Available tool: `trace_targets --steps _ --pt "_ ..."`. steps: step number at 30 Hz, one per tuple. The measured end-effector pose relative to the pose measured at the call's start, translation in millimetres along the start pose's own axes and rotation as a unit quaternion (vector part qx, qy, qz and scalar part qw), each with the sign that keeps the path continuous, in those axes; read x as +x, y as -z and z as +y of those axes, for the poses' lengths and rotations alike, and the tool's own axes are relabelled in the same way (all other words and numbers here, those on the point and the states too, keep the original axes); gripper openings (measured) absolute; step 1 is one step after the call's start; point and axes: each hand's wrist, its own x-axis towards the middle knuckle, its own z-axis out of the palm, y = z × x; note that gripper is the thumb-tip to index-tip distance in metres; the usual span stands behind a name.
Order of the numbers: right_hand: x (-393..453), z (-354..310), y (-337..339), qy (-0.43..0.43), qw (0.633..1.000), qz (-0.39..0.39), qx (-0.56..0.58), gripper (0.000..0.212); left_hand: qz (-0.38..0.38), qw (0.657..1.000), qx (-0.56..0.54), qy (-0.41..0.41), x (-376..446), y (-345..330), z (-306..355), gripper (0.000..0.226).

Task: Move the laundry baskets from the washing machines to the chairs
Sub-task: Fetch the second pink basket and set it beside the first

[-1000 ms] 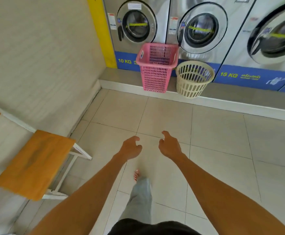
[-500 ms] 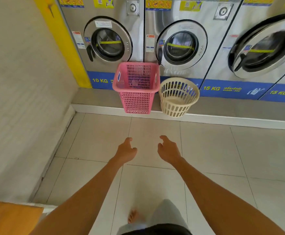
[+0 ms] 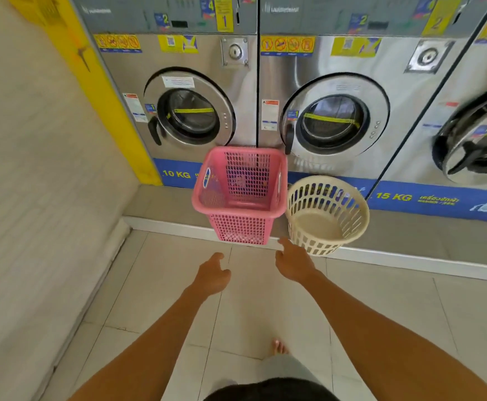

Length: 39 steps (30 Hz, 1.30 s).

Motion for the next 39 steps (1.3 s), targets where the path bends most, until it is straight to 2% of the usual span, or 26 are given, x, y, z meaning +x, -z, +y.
trace_targets --steps 3,5,8,14,16,18,20,22,24,28,33,39 --pt "44 -13 34 0.053 0.998 0.040 0.012 0.056 0.024 1.000 -0.006 -0.003 37 23 23 0.058" --pt "72 -20 44 0.074 0.997 0.021 -0.022 0.054 0.026 1.000 -0.008 0.006 59 30 33 0.058" --pt "113 -29 51 0.055 0.997 -0.019 -0.056 0.044 0.023 0.999 -0.024 0.020 93 40 45 0.059" --pt "202 -42 49 0.014 0.998 -0.035 -0.042 0.038 0.026 0.999 -0.027 0.013 188 55 53 0.054" --pt "232 -49 52 0.000 0.998 -0.032 -0.045 0.042 0.046 0.998 -0.043 0.004 225 65 53 0.045" --pt "258 -56 55 -0.005 0.998 -0.034 -0.049 0.047 0.070 0.997 -0.026 -0.010 263 77 54 0.026" --pt "277 -62 56 -0.029 0.997 -0.041 -0.050 0.046 0.065 0.998 -0.017 -0.002 293 88 54 0.013" --pt "298 -63 52 -0.056 0.997 -0.037 -0.046 0.042 0.044 0.999 -0.011 0.020 322 99 54 0.026" --pt "314 -65 49 -0.083 0.996 -0.032 -0.032 0.042 0.019 0.998 0.042 0.042 348 107 55 0.038" --pt "333 -59 42 -0.180 0.984 -0.005 -0.011 0.051 -0.007 0.997 0.061 0.044 381 122 62 0.043" --pt "373 -37 36 -0.191 0.981 -0.008 -0.032 0.059 0.038 0.988 0.122 0.082 419 132 55 0.060" --pt "418 -12 10 -0.219 0.975 0.039 0.004 0.072 0.024 0.984 0.136 0.115 469 126 33 0.083"
